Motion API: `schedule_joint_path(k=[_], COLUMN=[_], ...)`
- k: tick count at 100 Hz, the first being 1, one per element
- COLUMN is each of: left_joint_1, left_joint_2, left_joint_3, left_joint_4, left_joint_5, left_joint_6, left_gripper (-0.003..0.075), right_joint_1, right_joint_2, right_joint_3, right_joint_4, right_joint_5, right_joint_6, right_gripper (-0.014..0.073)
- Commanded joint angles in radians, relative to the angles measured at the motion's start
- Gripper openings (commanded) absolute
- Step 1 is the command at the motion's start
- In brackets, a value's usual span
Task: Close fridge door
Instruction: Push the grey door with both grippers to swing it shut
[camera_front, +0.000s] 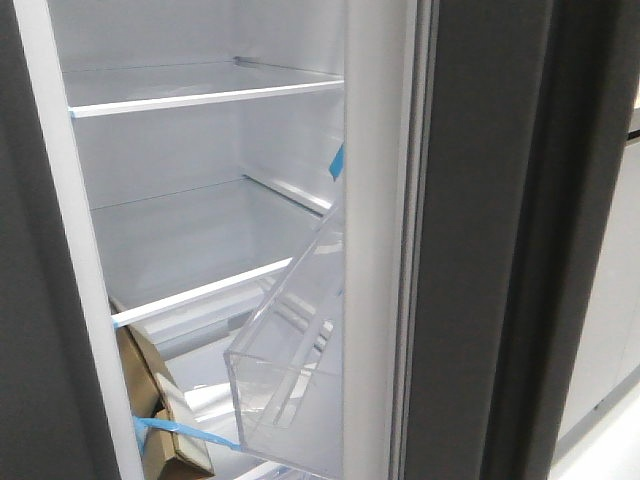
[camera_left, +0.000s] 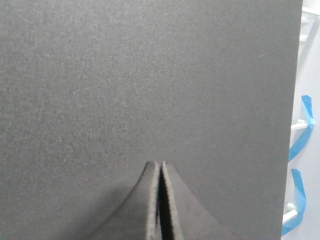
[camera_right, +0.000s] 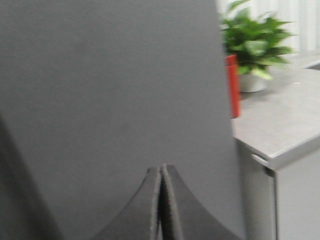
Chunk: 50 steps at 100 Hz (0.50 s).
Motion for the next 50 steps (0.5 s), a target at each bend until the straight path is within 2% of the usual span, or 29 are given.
schedule_joint_path(k=[1,23,50], left_joint_1=[-0.005,-0.005,-0.005], left_joint_2=[-0.010,-0.010,-0.010], left_joint_3=[0.035,0.035,0.035], left_joint_4=[-0.004,-0.004,-0.004], left_joint_5=[-0.073,-0.073,-0.073], left_joint_6=[-0.004,-0.004,-0.004], left_gripper=[-0.0020,-0.0020,-0.0020], right_joint_1=[0.040,0.152,0.301], right_joint_2=[0.086,0.245,0.352], right_joint_3=[-0.075,-0.167,-0.248], right_joint_4=[0.024,0.028,0.030], right_joint_5=[-0.059,-0.060,-0.062], right_joint_6=[-0.038,-0.072,-0.108], right_gripper=[-0.0045,-0.0045,-0.0045])
